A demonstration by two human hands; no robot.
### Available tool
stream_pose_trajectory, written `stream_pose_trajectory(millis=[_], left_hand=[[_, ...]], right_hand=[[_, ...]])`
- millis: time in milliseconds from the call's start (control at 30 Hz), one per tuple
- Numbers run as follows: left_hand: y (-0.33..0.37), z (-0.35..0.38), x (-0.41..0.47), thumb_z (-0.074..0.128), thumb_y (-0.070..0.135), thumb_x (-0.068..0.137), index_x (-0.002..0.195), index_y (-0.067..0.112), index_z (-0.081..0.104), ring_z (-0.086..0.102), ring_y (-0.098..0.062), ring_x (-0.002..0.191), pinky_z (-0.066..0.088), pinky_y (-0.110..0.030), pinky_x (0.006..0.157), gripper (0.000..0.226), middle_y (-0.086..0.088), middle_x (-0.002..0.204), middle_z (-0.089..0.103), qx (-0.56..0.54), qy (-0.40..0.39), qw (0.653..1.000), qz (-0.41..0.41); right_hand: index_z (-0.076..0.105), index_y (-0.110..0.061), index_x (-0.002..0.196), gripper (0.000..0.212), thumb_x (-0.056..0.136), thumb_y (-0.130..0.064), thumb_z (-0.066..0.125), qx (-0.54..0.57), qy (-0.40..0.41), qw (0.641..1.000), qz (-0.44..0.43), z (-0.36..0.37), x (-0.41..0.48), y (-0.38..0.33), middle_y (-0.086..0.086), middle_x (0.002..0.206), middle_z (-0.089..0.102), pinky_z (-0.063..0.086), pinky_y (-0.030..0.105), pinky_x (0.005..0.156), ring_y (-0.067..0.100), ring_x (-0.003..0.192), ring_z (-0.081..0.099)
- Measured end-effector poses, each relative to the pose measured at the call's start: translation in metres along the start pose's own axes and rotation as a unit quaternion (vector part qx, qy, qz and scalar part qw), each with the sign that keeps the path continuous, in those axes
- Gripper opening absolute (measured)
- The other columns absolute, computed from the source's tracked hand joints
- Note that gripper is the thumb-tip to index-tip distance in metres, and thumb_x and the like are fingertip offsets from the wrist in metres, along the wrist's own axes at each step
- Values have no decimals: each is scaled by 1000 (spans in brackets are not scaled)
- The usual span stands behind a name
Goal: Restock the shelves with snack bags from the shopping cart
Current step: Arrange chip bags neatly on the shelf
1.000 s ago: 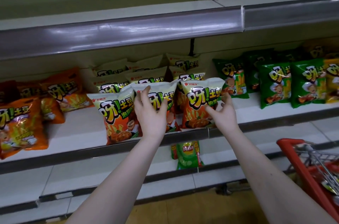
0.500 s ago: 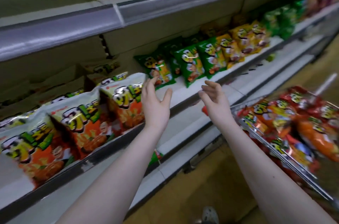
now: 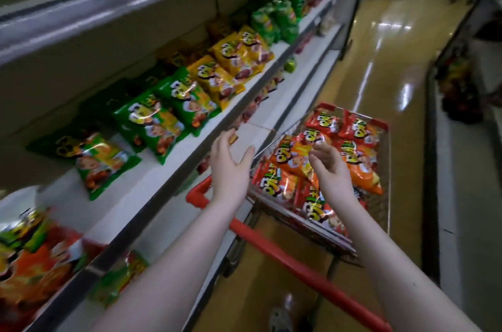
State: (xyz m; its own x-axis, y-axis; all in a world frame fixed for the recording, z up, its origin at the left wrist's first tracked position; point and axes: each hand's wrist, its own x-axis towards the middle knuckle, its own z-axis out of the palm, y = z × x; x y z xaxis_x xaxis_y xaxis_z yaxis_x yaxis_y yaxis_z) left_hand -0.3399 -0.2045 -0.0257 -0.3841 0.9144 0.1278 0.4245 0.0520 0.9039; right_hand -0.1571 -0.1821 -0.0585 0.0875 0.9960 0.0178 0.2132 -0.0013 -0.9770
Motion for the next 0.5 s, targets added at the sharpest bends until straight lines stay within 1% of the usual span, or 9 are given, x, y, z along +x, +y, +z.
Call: stream_pose_trajectory(millis=[67, 100, 167, 233, 267, 333, 367, 433, 500], left_hand=[[4, 24, 11, 59, 30, 93, 137, 22, 42, 38, -17, 134, 33, -43, 112, 48, 1, 145, 37, -3, -22, 1000, 1], [6, 40, 17, 59, 30, 93, 137, 23, 42, 38, -17, 134, 32, -42, 113, 48, 1, 145, 38, 1, -33, 999, 1], [9, 62, 26, 59, 30, 93, 138, 24, 42, 34, -15, 136, 28, -32, 113, 48, 2, 147, 38, 16, -53, 998, 2], [10, 86, 35, 59, 27, 94, 138, 22, 42, 32, -12, 137, 24, -19, 106, 48, 2, 147, 37, 26, -73, 997, 1], [10, 92, 38, 59, 26, 94, 138, 21, 43, 31, -12, 137, 23, -16, 103, 47, 2, 147, 38, 25, -80, 996, 1], [6, 111, 46, 59, 27, 93, 138, 21, 43, 31, -12, 138, 22, -18, 104, 47, 2, 147, 38, 30, -98, 995, -4], [4, 117, 48, 59, 27, 93, 138, 21, 44, 31, -12, 138, 22, -19, 105, 47, 3, 147, 38, 32, -103, 994, -10], [-2, 126, 52, 59, 27, 94, 138, 20, 44, 33, -8, 134, 23, -19, 103, 47, 3, 146, 39, 33, -113, 993, -19], [-6, 131, 55, 59, 27, 94, 138, 20, 44, 34, 0, 124, 24, -17, 100, 47, 4, 144, 39, 35, -118, 992, -26]], right_hand=[[53, -16, 121, 26, 96, -23, 52, 5, 30, 999, 17, -16, 15, 14, -2, 109, 59, 43, 16, 73, 11, 99, 57], [53, -16, 120, 25, 96, -23, 52, 4, 45, 999, 29, -25, 25, 22, -3, 107, 59, 44, 17, 73, 10, 99, 57], [54, -16, 118, 23, 96, -22, 52, 1, 60, 997, 43, -35, 37, 35, -6, 103, 58, 43, 19, 75, 9, 97, 56], [53, -17, 116, 20, 96, -21, 52, 5, 73, 995, 63, -42, 49, 50, -4, 105, 58, 43, 23, 80, 12, 99, 56], [53, -18, 116, 20, 96, -21, 52, 5, 74, 995, 68, -41, 51, 54, -3, 106, 58, 43, 24, 81, 12, 100, 55], [53, -18, 117, 22, 96, -22, 52, 12, 80, 992, 93, -41, 58, 66, -5, 106, 58, 43, 25, 81, 10, 98, 56], [52, -19, 117, 21, 96, -22, 52, 16, 80, 992, 101, -39, 59, 70, -7, 103, 58, 44, 24, 80, 8, 95, 56], [52, -20, 115, 19, 96, -23, 52, 19, 79, 990, 111, -35, 59, 77, -12, 98, 57, 43, 18, 74, -1, 90, 54], [52, -20, 114, 18, 96, -23, 52, 17, 74, 990, 117, -31, 58, 82, -13, 98, 57, 42, 14, 71, -4, 90, 53]])
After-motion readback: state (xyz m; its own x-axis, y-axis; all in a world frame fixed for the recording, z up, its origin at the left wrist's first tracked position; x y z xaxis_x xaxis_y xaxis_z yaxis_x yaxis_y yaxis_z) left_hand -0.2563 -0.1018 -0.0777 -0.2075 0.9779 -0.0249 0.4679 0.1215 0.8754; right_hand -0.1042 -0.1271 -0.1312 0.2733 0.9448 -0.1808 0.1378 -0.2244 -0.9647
